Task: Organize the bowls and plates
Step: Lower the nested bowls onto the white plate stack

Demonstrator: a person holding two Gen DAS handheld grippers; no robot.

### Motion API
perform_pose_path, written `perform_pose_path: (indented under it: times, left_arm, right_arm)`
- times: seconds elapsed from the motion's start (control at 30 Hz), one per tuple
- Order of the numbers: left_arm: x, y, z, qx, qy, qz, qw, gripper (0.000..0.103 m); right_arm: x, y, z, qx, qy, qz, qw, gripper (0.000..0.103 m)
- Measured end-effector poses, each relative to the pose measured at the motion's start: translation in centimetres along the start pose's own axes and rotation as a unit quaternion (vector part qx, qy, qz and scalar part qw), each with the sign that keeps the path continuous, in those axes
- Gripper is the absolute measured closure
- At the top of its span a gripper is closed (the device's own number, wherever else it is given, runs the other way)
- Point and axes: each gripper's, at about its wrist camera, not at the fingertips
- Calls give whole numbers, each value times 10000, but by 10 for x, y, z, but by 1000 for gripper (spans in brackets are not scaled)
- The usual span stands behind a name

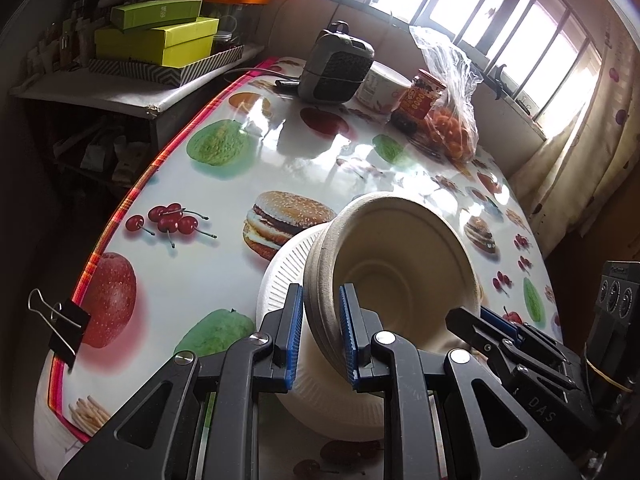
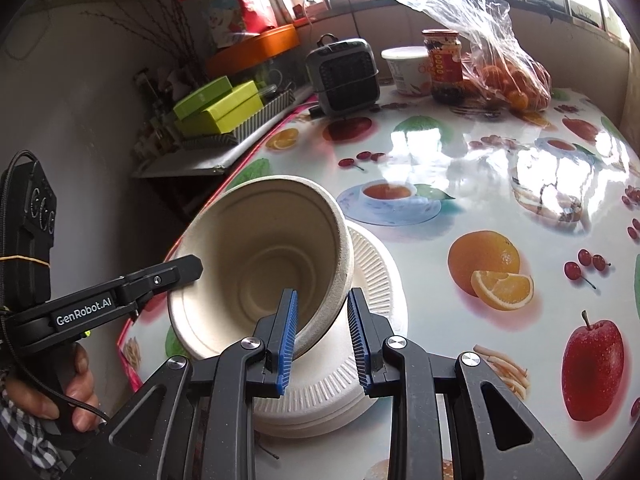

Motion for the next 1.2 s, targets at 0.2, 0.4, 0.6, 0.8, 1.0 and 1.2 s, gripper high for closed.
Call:
perform_pose_path:
  times: [0.2,0.4,0.6,0.8,1.0,1.2]
  left_arm:
    - [0,0,0,17,3,-4,10000,84]
    - [-1,0,0,43,-2,24,10000,84]
    - [-1,0,0,54,-16,30,10000,84]
    - [0,-2,-2,38,-69,39,10000,84]
    - [0,-1,-2,28,-56,38,10000,83]
    - [1,-1,-2,10,-48,14,10000,75]
  right_arm:
    - [-1,0,0,-3,-6,3,10000,78]
    - [0,1,0,-17,-30,17,10000,78]
    - [1,1,-1,-49,-44,19,10000,78]
    - [2,1,-1,-49,-56,6,10000,70]
    - [4,1,2,-14,-38,-32,10000,65]
    - [5,1,2,-15,-57,-40,10000,62]
Point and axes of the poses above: each gripper's, at about its wrist camera, not at the fingertips, and x roughly against the way its jaws point, z to its left, y to its top, and after that the axes turned 14 degrees about -z, right-handed
